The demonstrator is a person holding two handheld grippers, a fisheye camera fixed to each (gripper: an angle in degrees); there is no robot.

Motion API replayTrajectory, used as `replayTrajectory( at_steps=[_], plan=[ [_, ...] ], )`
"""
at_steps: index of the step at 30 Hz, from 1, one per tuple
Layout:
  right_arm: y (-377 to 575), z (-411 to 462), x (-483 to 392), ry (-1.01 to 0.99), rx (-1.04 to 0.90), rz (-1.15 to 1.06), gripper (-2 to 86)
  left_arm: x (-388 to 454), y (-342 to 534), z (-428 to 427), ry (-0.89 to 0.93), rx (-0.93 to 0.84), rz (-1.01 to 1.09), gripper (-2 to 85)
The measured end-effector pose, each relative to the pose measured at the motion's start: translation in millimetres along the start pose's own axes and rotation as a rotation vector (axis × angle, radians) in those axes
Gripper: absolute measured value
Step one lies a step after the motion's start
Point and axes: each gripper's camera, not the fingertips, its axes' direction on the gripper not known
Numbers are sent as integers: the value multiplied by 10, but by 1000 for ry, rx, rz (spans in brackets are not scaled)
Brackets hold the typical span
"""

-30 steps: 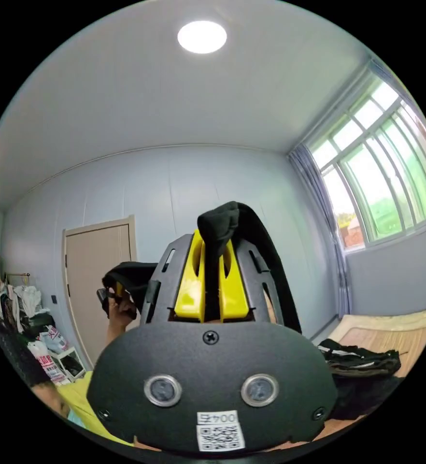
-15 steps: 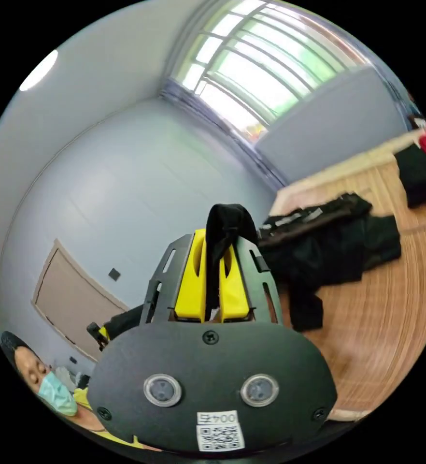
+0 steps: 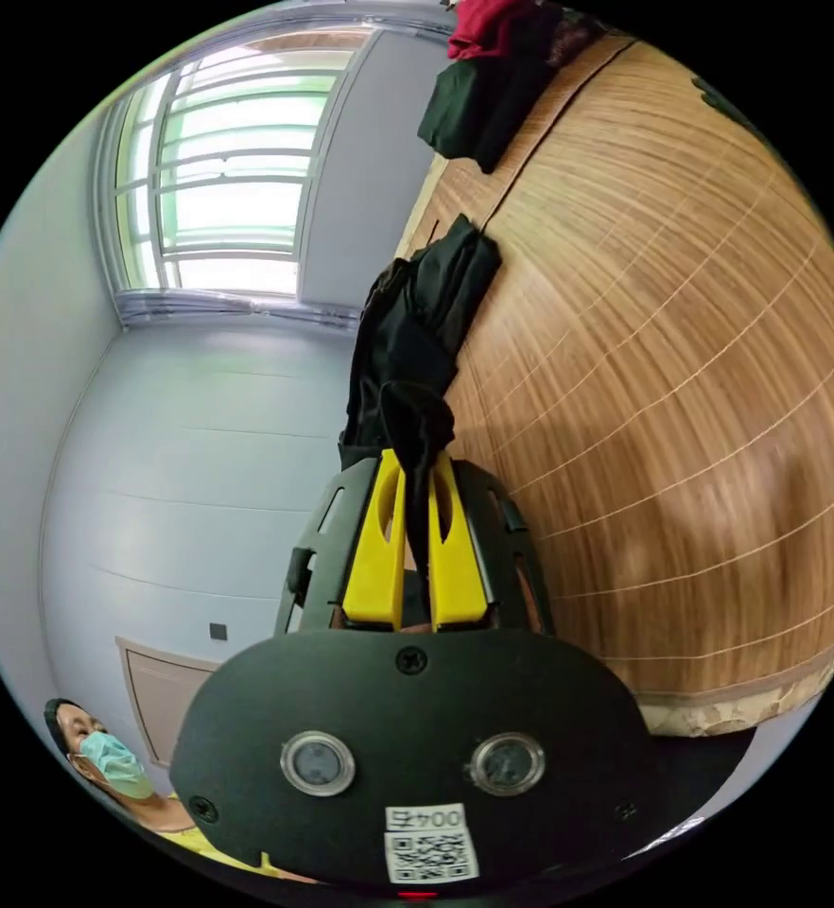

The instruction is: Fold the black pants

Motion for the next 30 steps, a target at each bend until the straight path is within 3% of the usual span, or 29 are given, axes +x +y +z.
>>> replayTrajectory(
  at_steps=[5,10,17,21,30],
  plan=[
    [-223,-246,-61,132,29,-69,74,-35,-402,755,56,-57,-12,35],
    [86,-652,317,235,-3,-78,162,-263,-552,1317,62,-80,-147,36],
    [1465,-1172,820,-20,26,-56,196,-300,-558,1558,133,-55,-251,38],
    [2262,-1051,1025,-124,5,0,270,-244,-663,1567,152,-9,-271,39],
    [2453,-588,1188,-403,-84,51,266,-113,-685,1661,145,20,-253,40]
  ],
)
